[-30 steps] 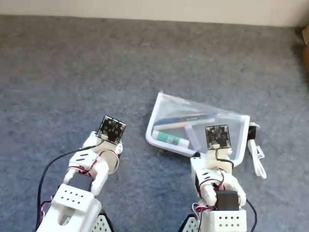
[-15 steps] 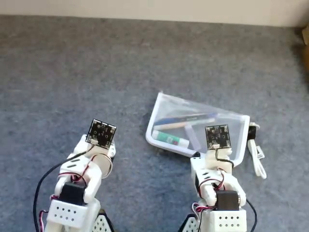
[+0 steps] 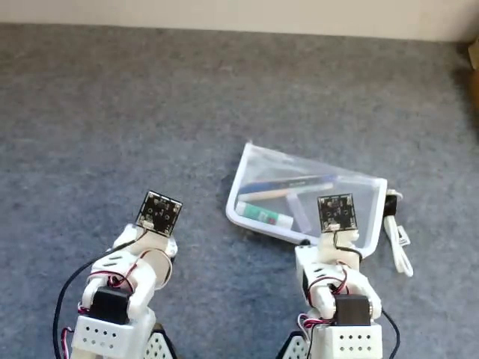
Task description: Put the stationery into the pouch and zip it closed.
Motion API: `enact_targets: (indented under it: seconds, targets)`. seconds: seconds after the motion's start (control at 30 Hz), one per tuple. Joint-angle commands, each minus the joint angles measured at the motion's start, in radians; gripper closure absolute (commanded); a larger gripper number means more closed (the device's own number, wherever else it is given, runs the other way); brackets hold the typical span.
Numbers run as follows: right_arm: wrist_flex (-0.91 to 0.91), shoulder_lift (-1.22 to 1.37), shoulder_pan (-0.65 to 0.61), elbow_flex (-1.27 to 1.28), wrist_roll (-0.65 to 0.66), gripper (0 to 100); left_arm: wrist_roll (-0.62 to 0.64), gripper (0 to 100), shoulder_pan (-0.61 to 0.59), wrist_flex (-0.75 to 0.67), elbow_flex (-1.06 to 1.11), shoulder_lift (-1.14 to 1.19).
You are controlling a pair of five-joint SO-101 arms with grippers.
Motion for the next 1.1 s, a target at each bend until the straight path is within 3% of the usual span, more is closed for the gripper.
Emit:
enact_targets:
  seconds: [0.0,0.13,1.07]
  targets:
    - [0.081,-0.007,0.01,0.156,0.009,79.6,0.009,99,-0.012,0.144,0.022,-0.019]
    - [0.084,-0.008,0.01,0.156,0.006,79.6,0.009,99,-0.012,0.196,0.022,-0.019]
    - [0.084,-0.008,0.01,0.156,0.011,79.6,0.009,99,-0.012,0.196,0.022,-0.019]
